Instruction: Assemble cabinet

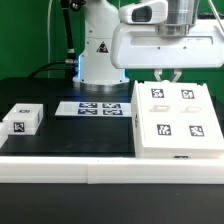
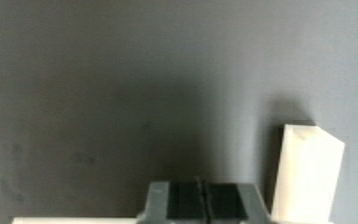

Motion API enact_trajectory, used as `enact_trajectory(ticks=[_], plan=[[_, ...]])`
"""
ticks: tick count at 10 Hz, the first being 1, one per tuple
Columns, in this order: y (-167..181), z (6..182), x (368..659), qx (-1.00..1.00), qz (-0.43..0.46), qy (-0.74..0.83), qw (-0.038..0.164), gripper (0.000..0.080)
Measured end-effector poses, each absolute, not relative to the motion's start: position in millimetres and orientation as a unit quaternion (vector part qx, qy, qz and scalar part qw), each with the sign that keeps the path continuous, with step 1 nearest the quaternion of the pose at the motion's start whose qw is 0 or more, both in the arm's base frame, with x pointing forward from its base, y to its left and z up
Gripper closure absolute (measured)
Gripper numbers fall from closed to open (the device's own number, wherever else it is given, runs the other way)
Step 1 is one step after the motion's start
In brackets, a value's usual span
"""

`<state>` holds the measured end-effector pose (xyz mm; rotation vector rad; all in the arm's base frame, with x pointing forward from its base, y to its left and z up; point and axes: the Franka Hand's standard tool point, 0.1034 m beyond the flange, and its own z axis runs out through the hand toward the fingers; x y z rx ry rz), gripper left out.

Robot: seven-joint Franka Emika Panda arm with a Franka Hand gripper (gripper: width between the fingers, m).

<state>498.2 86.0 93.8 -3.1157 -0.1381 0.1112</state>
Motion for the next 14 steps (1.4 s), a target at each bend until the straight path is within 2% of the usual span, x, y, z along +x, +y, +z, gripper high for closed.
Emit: enact_trajectory(ticks=[2,6,10,14], plan=[[88.2,99.2,500.7,-0.997,0.055,-0.05,0.01,0.0798],[85.4,94.2,495.8,-0.998,0.034,-0.05,0.009,0.0798],[83.2,113.0,515.4,-0.998,0.035,-0.049,0.012,0.0798],[83.5,110.9,514.2,-0.998,0.034,-0.05,0.011,0.0798]])
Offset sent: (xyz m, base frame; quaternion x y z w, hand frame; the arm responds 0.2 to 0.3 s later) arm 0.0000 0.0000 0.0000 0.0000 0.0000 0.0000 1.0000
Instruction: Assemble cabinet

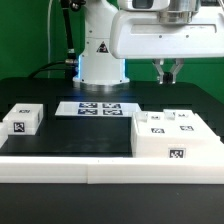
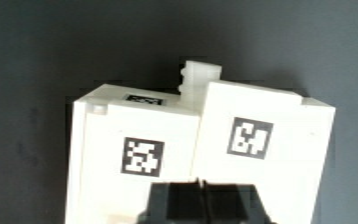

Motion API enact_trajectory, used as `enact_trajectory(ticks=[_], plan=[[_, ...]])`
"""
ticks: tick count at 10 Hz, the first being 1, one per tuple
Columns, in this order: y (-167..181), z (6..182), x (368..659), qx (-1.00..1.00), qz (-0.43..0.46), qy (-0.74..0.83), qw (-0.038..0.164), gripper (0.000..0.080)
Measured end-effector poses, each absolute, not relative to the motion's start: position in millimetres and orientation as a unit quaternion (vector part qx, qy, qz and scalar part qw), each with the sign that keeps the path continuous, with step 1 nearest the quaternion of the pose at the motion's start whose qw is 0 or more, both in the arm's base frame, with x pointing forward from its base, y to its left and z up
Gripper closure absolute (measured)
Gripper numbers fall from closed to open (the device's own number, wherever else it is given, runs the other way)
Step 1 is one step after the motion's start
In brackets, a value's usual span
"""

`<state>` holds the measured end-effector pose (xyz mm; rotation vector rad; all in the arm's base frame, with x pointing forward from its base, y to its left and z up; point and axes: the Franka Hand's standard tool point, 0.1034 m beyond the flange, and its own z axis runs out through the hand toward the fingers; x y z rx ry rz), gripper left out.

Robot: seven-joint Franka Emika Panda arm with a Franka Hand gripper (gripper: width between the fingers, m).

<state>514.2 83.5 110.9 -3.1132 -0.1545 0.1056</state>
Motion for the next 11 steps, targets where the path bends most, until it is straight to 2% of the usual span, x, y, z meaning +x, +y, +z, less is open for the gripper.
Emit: enact_trajectory(ticks=[1,2,3,4,5,6,7,8,11], plan=[[83.5,110.9,514.1,-0.998,0.034,-0.05,0.011,0.0686],[83.7,110.4,513.7,-0.998,0.034,-0.049,0.011,0.0508],[86.8,104.4,509.1,-0.999,0.026,-0.036,0.01,0.0508],[92.2,95.1,499.2,-1.0,0.02,-0.023,0.008,0.0372],[97.4,86.0,490.9,-1.0,0.015,-0.016,0.006,0.02],[100.4,78.7,487.1,-1.0,0.009,-0.014,0.005,0.02],[100.8,72.1,482.9,-1.0,0.01,-0.015,0.004,0.0038],[100.6,73.2,484.0,-1.0,0.009,-0.015,0.005,0.0009],[99.9,70.8,484.6,-1.0,-0.001,-0.009,0.005,0.0002]])
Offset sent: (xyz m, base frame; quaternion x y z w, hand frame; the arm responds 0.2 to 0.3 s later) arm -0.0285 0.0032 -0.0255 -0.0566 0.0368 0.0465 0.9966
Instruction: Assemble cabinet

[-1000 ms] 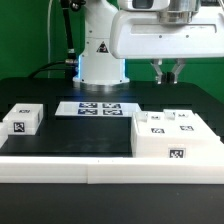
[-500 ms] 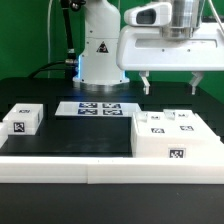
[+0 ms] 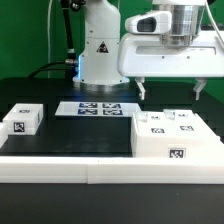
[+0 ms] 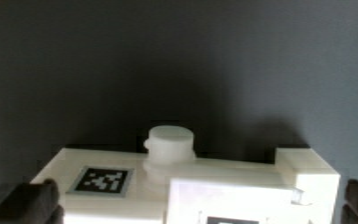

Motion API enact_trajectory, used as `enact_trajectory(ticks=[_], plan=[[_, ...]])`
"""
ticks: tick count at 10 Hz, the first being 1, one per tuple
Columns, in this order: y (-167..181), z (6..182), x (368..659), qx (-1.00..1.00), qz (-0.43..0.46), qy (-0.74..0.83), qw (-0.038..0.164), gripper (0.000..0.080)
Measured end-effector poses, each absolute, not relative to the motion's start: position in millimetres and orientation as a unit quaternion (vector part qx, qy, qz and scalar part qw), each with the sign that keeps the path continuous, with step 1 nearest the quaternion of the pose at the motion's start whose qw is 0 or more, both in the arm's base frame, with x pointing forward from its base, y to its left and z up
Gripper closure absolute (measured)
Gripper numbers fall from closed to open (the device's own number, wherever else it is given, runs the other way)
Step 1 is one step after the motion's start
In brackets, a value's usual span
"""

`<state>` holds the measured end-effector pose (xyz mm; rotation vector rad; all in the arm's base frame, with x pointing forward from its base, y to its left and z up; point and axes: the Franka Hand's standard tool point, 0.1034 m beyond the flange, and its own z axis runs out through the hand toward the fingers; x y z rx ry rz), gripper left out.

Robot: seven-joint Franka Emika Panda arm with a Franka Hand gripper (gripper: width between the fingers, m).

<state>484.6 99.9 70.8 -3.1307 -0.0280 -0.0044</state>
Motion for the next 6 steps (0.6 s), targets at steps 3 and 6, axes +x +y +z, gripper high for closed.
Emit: enact_trajectory(ticks=[3,6], plan=[[92.4,50.6,475.7,-0.999,-0.045,0.006,0.005,0.0002],[92.6,43.6,479.5,-0.998,-0.068,0.003,0.005,0.0002]])
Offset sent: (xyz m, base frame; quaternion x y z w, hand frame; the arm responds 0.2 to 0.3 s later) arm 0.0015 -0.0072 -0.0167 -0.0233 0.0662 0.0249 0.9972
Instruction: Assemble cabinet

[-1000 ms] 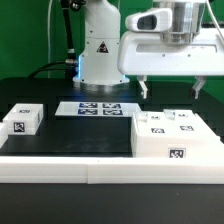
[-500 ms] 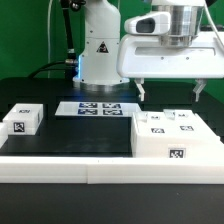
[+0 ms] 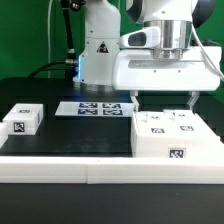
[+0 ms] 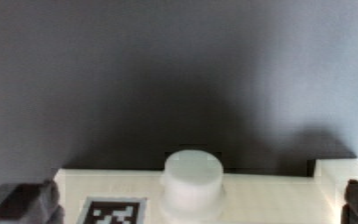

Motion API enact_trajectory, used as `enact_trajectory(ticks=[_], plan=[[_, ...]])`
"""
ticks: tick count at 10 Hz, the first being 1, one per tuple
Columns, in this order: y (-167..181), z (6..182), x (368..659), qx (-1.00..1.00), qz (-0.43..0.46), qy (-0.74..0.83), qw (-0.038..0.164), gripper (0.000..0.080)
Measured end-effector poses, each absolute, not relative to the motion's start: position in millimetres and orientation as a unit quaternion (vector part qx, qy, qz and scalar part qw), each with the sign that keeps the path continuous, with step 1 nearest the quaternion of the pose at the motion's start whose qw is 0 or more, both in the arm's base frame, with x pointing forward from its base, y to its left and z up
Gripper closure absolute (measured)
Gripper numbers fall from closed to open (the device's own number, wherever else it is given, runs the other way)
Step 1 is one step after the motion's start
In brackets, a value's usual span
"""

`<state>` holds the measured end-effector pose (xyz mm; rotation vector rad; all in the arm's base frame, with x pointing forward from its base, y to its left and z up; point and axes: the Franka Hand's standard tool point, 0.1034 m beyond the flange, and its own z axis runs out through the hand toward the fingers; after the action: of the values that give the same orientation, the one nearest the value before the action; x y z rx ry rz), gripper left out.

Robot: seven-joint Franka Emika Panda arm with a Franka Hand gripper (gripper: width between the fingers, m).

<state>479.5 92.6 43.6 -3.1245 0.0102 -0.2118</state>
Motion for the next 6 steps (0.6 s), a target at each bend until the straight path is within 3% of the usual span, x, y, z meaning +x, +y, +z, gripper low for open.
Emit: enact_trajectory(ticks=[3,6], plan=[[94.3,43.7,481.4,-0.997,-0.08,0.003,0.006,0.0002],[94.8,19.9,479.7,-0.991,-0.13,-0.01,0.003,0.0002]])
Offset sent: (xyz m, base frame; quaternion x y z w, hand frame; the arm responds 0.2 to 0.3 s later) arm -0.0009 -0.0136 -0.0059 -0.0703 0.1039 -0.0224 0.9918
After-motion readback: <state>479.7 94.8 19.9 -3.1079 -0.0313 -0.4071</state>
